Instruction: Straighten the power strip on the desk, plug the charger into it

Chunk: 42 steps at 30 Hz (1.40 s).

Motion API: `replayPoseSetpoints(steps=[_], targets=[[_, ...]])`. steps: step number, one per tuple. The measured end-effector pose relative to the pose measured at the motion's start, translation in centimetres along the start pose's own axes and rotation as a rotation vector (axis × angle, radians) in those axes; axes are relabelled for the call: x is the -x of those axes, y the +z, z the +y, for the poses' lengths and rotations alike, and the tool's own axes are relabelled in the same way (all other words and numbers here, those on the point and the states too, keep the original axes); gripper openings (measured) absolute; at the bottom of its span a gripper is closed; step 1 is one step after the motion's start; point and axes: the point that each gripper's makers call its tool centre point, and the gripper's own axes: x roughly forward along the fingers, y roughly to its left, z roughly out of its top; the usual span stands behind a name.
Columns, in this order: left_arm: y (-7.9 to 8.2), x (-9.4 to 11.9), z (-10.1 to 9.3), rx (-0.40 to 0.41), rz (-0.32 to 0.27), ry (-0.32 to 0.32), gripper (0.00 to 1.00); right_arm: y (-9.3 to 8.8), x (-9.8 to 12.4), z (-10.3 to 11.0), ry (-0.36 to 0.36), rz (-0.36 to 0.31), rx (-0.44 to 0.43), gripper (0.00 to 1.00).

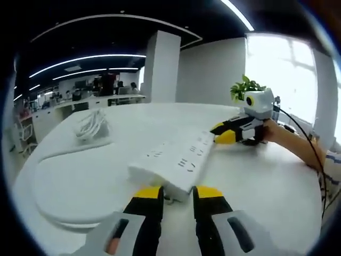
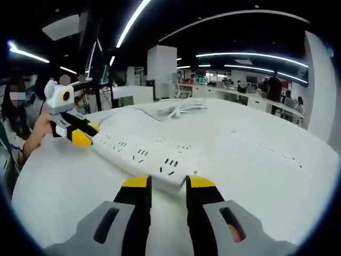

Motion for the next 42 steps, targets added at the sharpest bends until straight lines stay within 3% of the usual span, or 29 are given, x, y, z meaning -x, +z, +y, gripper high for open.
replayPoseSetpoints(steps=[12, 42], targets=[[-0.1, 0.2, -0.1, 0.019, 0.005, -0.033, 0.22, -0.2, 0.6, 0.5, -0.024, 0.004, -0.042, 0.25], [-0.7, 0.9, -1.3, -0.008, 0.028, -0.111, 0.22, -1.4, 3.7, 2.8, -0.092, 0.012, -0.05, 0.23]])
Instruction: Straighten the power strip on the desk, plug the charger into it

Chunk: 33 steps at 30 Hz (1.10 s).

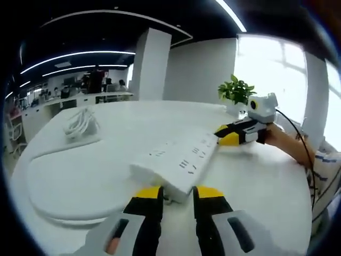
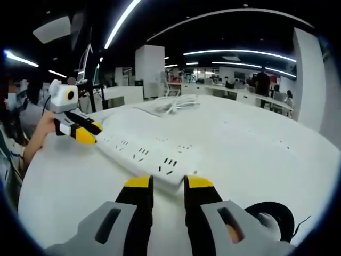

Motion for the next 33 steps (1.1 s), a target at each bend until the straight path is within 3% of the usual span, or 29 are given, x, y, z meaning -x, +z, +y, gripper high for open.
replayPoseSetpoints(steps=[33], targets=[[-0.4, 0.2, -1.5, -0.023, 0.021, -0.061, 0.23, -1.4, 3.8, 2.5, -0.008, -0.029, -0.044, 0.21]])
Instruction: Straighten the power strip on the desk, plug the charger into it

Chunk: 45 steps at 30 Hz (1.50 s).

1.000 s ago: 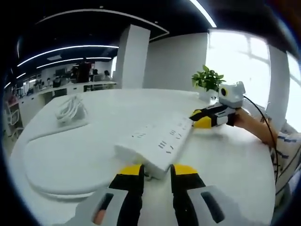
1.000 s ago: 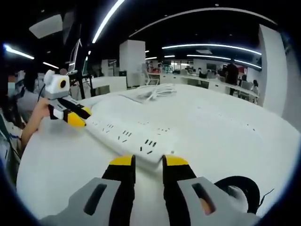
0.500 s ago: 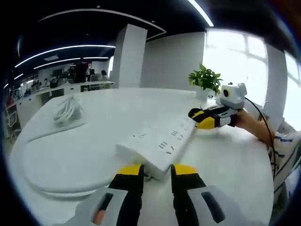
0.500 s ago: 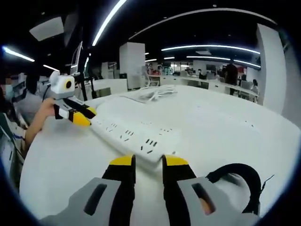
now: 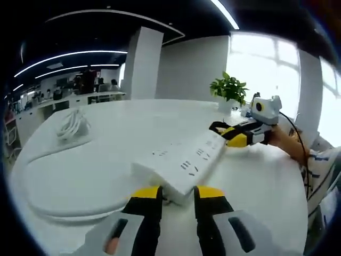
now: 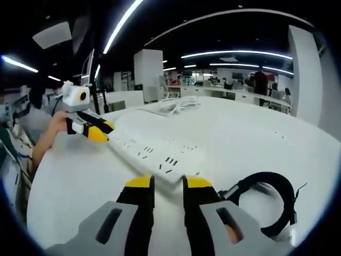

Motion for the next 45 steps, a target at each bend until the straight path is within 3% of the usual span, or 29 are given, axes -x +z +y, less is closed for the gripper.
replayPoseSetpoints(steps=[10, 32, 45], targets=[[-0.1, 0.0, -0.8, -0.011, 0.005, -0.027, 0.23, -0.3, 1.0, 0.3, -0.023, -0.017, -0.01, 0.2], [-0.4, -0.2, -2.2, -0.016, 0.016, -0.069, 0.23, -0.8, 2.6, 0.5, 0.032, 0.026, 0.018, 0.17], [-0.7, -0.2, -2.9, -0.025, 0.024, -0.095, 0.23, -1.2, 3.7, 0.9, 0.066, 0.069, -0.025, 0.16]])
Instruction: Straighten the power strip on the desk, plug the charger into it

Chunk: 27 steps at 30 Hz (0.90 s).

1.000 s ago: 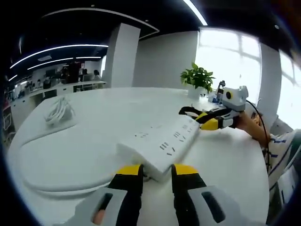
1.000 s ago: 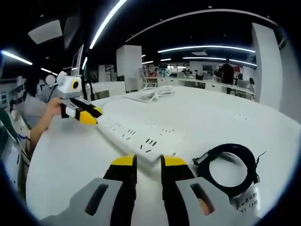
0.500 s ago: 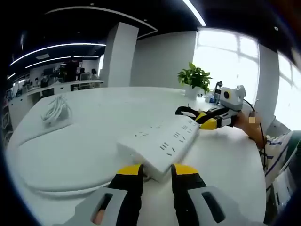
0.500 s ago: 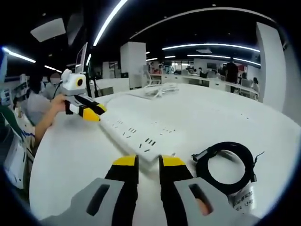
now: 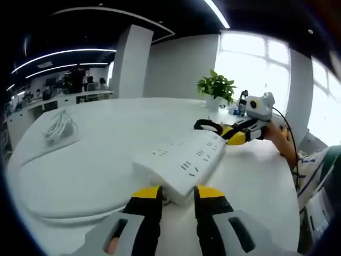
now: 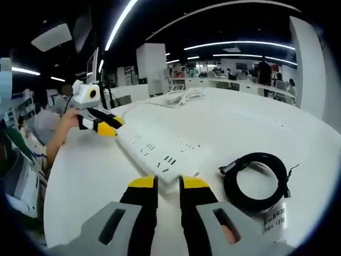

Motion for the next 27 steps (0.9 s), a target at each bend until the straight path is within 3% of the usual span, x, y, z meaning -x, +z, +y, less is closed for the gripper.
replayPoseSetpoints(steps=[27], targets=[[-0.16, 0.01, -0.28, -0.011, 0.007, -0.016, 0.23, -0.31, 0.43, 0.35, -0.005, 0.026, 0.031, 0.16]])
